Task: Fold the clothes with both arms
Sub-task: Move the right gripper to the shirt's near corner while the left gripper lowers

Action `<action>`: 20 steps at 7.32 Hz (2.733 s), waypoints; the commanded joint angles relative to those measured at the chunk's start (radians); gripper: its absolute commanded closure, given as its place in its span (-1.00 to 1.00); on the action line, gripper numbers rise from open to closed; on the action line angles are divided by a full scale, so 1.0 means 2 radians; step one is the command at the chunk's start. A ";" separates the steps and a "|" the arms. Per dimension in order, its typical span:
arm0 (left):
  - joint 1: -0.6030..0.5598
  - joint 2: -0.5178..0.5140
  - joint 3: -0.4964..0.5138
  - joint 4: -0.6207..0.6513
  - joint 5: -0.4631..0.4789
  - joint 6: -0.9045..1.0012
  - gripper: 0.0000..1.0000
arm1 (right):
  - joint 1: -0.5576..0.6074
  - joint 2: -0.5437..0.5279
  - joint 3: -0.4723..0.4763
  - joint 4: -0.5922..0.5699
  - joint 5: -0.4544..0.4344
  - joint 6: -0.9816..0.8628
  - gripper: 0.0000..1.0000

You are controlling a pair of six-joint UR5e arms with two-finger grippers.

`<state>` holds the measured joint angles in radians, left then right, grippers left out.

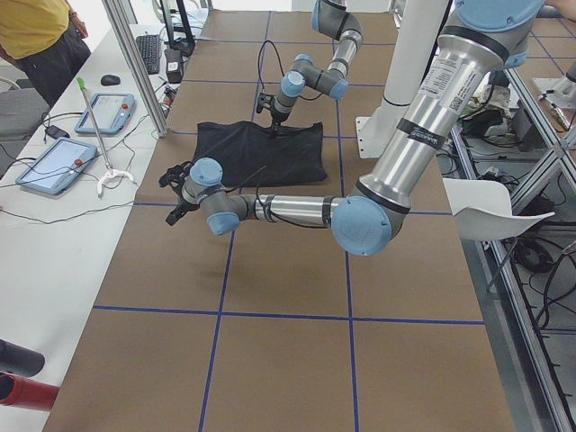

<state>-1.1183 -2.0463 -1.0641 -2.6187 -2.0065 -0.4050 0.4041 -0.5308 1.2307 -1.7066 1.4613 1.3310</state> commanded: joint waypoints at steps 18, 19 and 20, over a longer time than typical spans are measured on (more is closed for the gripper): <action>0.025 0.024 -0.088 -0.008 -0.018 -0.151 -1.00 | -0.004 -0.166 0.275 -0.050 -0.027 -0.005 -1.00; 0.050 0.038 -0.129 -0.008 -0.015 -0.186 -1.00 | 0.000 -0.174 0.305 -0.049 -0.008 0.027 -1.00; 0.090 0.054 -0.171 -0.007 -0.010 -0.254 -1.00 | -0.002 -0.195 0.342 -0.049 -0.007 0.059 -1.00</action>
<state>-1.0224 -1.9777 -1.3003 -2.6344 -2.0347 -0.7707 0.3966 -0.8819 1.8233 -1.8053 1.4265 1.3714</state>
